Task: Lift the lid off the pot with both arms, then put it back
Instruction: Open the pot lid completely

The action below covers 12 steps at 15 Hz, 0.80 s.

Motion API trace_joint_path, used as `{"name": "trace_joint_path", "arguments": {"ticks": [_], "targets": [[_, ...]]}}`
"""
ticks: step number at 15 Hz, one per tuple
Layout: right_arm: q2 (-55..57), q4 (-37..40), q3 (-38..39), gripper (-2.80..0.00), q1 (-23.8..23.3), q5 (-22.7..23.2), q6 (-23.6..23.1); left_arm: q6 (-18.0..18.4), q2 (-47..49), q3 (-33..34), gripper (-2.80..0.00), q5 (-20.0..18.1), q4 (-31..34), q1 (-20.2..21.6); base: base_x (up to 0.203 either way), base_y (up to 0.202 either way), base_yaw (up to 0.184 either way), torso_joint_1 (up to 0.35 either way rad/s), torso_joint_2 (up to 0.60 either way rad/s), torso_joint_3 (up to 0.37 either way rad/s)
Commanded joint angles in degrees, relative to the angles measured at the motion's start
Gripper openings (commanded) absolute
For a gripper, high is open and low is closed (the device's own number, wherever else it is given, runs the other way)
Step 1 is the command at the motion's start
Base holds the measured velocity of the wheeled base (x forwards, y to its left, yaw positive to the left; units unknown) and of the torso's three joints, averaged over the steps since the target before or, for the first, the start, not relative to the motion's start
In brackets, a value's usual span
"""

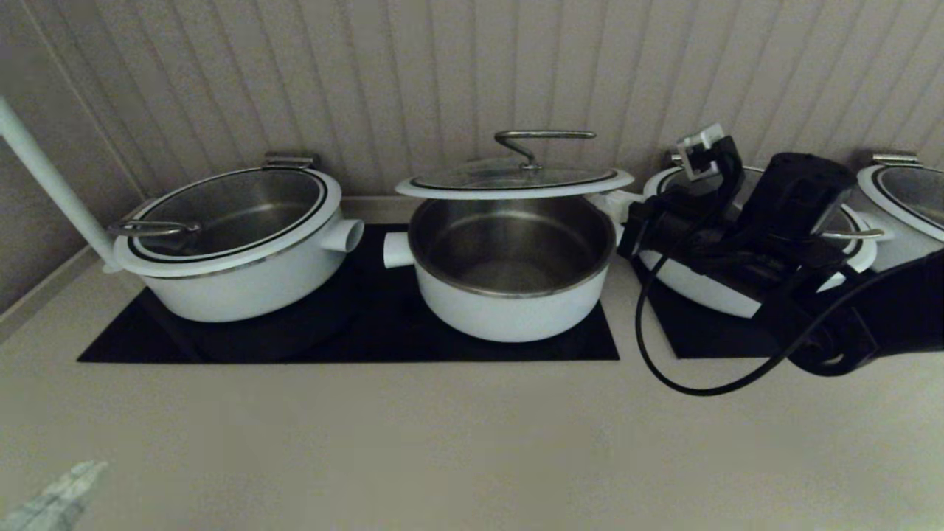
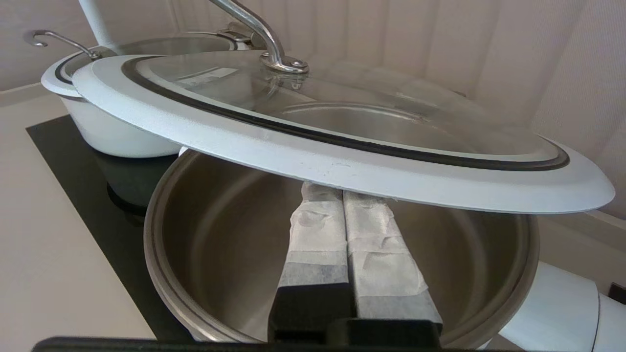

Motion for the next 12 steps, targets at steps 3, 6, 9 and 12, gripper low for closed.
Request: {"name": "trace_joint_path", "arguments": {"ticks": [3,6,9,12], "targets": [[-0.2,-0.5,0.0,-2.8,0.1,0.2,0.0,-6.3,-13.8,0.0,-2.8,3.6,13.5,0.1,0.0,0.0,0.0,0.0,0.0,0.0],[-0.3,-0.5,-0.1,-2.8,0.1,0.1,0.0,-5.7,-13.7,0.0,-2.8,3.6,16.4,0.1,0.0,0.0,0.0,0.0,0.0,0.0],[-0.5,-0.5,0.0,-2.8,0.1,0.1,0.0,0.4,-13.7,-0.2,-2.8,-1.0,17.6,0.1,0.0,0.0,0.0,0.0,0.0,0.0],[-0.6,-0.6,0.0,-2.8,0.1,0.1,0.0,4.6,-13.7,0.0,-2.8,-8.7,18.8,0.1,0.0,0.0,0.0,0.0,0.0,0.0]]}}
